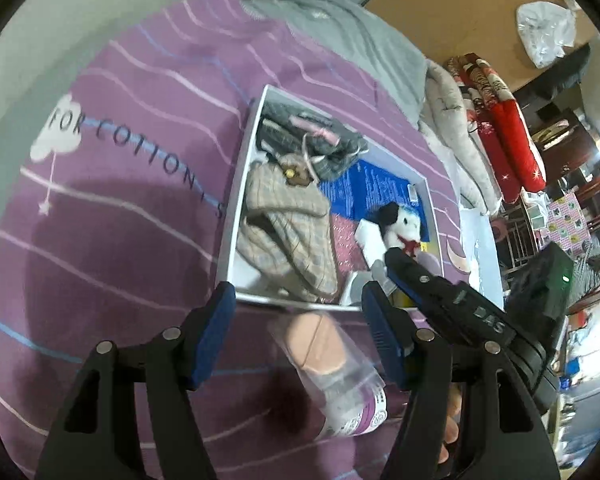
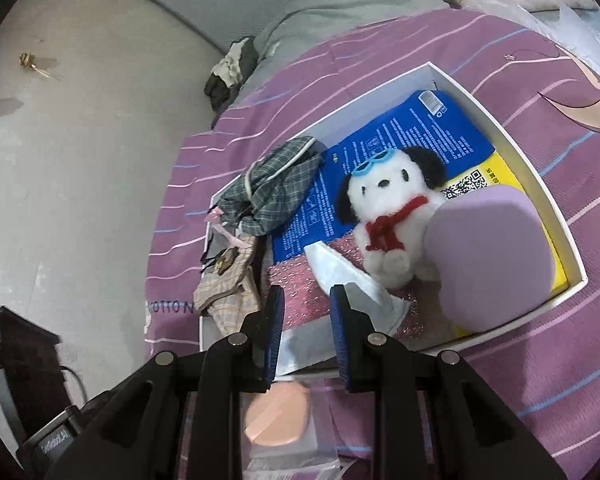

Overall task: Organize soft objects
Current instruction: 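Grasp the bagged peach sponge beside the tray with the left gripper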

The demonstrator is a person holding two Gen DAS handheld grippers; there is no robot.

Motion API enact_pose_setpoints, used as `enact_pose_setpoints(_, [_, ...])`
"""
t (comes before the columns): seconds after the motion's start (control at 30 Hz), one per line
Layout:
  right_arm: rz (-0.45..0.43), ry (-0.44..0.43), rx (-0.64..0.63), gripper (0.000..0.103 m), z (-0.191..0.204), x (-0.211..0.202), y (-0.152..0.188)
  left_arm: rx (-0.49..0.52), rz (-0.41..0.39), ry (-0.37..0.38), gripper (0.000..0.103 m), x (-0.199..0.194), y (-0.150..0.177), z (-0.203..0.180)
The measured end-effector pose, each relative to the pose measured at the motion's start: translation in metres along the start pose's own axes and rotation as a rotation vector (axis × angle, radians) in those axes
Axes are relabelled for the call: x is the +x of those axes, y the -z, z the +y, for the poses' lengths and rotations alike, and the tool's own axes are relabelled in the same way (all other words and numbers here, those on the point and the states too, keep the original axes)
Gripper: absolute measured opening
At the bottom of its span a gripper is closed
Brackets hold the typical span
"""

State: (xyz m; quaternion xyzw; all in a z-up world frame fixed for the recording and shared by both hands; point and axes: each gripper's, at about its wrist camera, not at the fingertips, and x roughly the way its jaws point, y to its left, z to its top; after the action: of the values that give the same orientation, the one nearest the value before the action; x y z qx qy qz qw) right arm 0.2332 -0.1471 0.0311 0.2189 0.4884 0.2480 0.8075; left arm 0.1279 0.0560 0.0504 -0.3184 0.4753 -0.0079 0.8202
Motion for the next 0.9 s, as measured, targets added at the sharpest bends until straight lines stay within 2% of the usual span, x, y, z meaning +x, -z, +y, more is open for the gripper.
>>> enact_pose_setpoints(0.17, [0.034, 0.028, -0.031, 0.023, 0.008, -0.008, 0.002, 0.014, 0.027, -0.066, 0.063, 0.009, 0.003, -0.005])
enact_pose_setpoints(0.23, [0.071, 0.066, -0.056, 0.027, 0.012, -0.008, 0.003, 0.019, 0.054, -0.068, 0.063, 0.012, 0.005, -0.006])
enact_pose_setpoints(0.3, [0.099, 0.092, -0.087, 0.034, 0.017, -0.008, 0.004, 0.006, 0.094, -0.062, 0.059, 0.015, 0.006, -0.004])
enact_pose_setpoints(0.4, [0.094, 0.073, -0.084, 0.035, 0.019, -0.014, 0.005, -0.033, 0.151, -0.046, 0.046, 0.021, 0.008, 0.003])
enact_pose_setpoints(0.47, [0.083, 0.053, -0.07, 0.036, 0.017, -0.018, 0.004, -0.045, 0.182, -0.039, 0.043, 0.023, 0.009, 0.006])
enact_pose_setpoints(0.57, [0.066, 0.064, -0.067, 0.051, 0.015, -0.024, 0.004, -0.079, 0.236, -0.016, 0.042, 0.03, 0.011, 0.011])
enact_pose_setpoints(0.67, [0.056, 0.066, -0.075, 0.052, 0.016, -0.029, 0.003, -0.101, 0.273, 0.002, 0.042, 0.035, 0.013, 0.015])
enact_pose_setpoints(0.77, [0.06, 0.045, -0.066, 0.052, 0.013, -0.031, 0.002, -0.104, 0.278, 0.019, 0.042, 0.035, 0.015, 0.015])
enact_pose_setpoints(0.87, [0.074, 0.06, -0.059, 0.052, 0.01, -0.029, 0.002, -0.107, 0.293, 0.047, 0.042, 0.037, 0.018, 0.014])
enact_pose_setpoints(0.9, [0.08, 0.064, -0.057, 0.052, 0.009, -0.028, 0.002, -0.106, 0.295, 0.05, 0.038, 0.037, 0.018, 0.014])
